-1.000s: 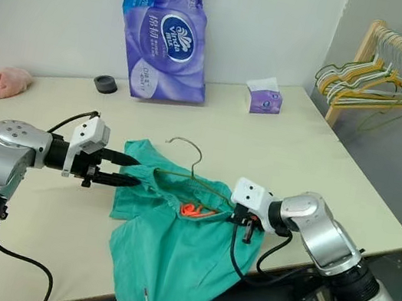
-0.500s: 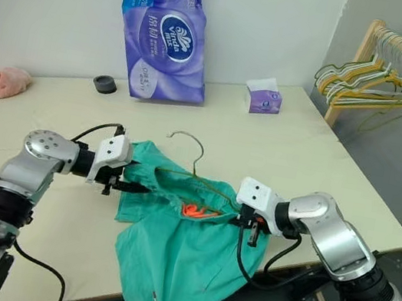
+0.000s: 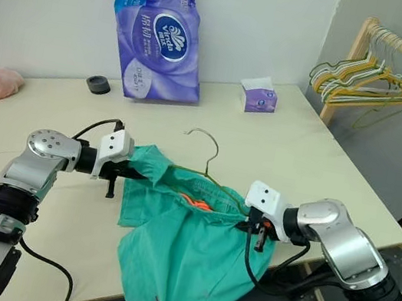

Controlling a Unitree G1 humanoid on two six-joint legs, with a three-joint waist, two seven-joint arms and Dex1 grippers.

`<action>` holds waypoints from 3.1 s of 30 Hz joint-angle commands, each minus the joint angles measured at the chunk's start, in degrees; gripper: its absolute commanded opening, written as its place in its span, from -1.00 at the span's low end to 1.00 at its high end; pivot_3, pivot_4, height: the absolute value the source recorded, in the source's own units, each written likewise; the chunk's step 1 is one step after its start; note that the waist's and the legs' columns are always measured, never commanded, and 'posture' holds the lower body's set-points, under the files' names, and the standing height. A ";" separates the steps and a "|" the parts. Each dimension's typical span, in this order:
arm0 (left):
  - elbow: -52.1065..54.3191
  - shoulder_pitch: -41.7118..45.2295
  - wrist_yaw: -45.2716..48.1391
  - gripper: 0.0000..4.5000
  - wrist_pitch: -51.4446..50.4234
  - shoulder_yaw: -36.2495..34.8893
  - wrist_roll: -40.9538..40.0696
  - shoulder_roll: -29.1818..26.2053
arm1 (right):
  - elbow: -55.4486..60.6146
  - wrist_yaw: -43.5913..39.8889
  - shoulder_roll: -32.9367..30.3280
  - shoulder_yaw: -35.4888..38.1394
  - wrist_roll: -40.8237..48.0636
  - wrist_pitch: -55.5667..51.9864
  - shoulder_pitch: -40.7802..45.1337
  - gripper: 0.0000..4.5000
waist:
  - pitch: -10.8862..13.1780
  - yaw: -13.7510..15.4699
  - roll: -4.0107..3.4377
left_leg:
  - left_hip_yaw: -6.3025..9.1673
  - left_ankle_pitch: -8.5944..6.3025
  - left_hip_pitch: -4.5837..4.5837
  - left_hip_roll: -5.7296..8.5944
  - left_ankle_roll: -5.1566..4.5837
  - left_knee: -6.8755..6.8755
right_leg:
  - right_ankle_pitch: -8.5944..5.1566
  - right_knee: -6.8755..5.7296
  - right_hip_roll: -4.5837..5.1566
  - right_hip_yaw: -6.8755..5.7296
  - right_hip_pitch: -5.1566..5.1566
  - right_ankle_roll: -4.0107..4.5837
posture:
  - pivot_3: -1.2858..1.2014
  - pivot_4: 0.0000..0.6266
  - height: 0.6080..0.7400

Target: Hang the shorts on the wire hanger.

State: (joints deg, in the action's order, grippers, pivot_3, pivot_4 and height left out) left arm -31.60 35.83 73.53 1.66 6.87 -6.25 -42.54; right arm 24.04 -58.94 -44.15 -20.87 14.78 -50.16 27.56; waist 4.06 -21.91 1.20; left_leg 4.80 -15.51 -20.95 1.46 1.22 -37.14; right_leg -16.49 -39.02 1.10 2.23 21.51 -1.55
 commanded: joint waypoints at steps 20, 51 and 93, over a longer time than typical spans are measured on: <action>4.72 -2.19 -3.46 -0.99 -7.73 -4.30 -3.93 -0.11 | 3.95 0.64 -3.18 6.57 7.32 -2.59 -2.89 -1.00 | -0.01 0.00 0.01 | -0.01 0.00 0.00 0.00 0.00 0.00 | -0.01 0.00 0.00 0.00 -0.01 -0.01 | -0.29 -0.90 1.00; 15.71 -13.80 -16.41 0.28 -5.84 -11.97 -6.40 1.40 | 3.50 4.99 0.92 7.35 10.33 -5.20 -1.80 -1.00 | -0.02 1.01 0.01 | -0.05 -0.01 0.02 0.01 0.00 -0.01 | -0.01 -0.01 0.01 0.07 -0.01 -0.02 | -0.27 -0.89 1.00; 36.63 11.86 -24.73 0.28 -30.32 11.58 -11.56 30.36 | -9.15 37.53 -6.76 60.28 3.13 -16.38 -26.09 -1.00 | 2.79 -3.85 -0.12 | -0.74 -0.17 0.09 0.22 -0.27 0.11 | -0.36 0.26 -0.30 0.50 -0.35 -0.59 | -0.40 -0.52 1.00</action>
State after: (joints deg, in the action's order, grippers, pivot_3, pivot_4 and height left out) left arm 4.99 46.03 50.41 -29.66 18.31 -18.94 -12.86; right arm 14.50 -21.89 -48.81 38.12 19.26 -70.46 -0.55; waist 6.85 -25.76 1.08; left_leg 3.99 -15.71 -20.86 1.69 0.92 -37.01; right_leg -16.87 -38.73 0.79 2.73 21.16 -2.15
